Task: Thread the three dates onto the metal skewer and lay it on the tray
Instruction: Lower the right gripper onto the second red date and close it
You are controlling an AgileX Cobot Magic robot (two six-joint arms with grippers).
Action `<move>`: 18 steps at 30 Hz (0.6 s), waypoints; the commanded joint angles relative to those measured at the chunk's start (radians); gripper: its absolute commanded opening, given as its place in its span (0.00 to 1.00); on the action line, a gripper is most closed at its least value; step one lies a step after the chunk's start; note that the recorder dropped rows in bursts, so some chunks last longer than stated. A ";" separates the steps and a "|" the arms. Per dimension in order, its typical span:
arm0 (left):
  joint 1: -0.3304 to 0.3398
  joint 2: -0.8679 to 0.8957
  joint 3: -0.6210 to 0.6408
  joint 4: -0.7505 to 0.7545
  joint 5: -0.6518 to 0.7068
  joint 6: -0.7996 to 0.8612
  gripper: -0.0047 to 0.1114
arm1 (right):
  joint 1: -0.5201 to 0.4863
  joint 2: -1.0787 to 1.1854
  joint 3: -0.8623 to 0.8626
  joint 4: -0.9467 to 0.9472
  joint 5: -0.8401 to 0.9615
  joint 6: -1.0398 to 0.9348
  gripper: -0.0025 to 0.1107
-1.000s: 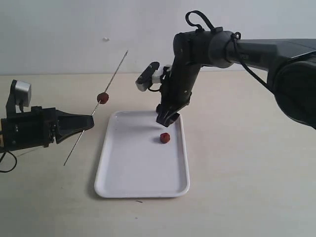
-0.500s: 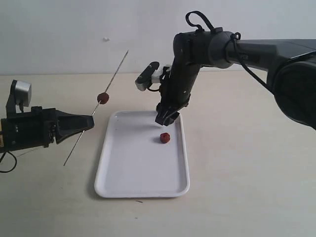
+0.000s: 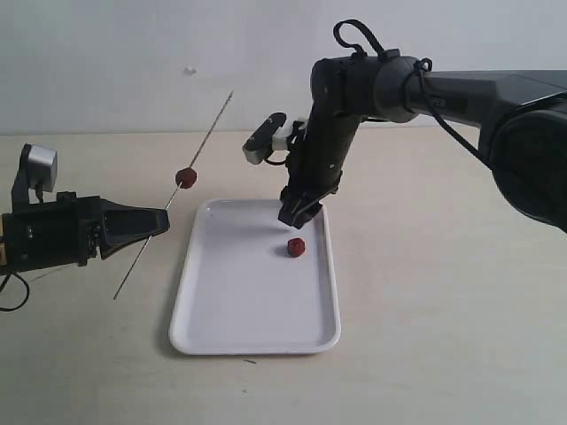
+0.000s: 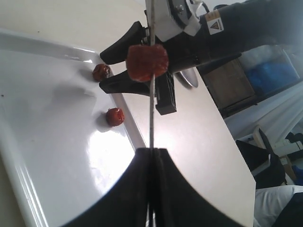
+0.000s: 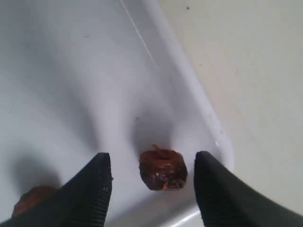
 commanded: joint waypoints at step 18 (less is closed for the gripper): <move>0.002 -0.007 0.003 0.002 -0.017 0.004 0.04 | 0.002 0.027 0.007 -0.007 0.006 0.010 0.47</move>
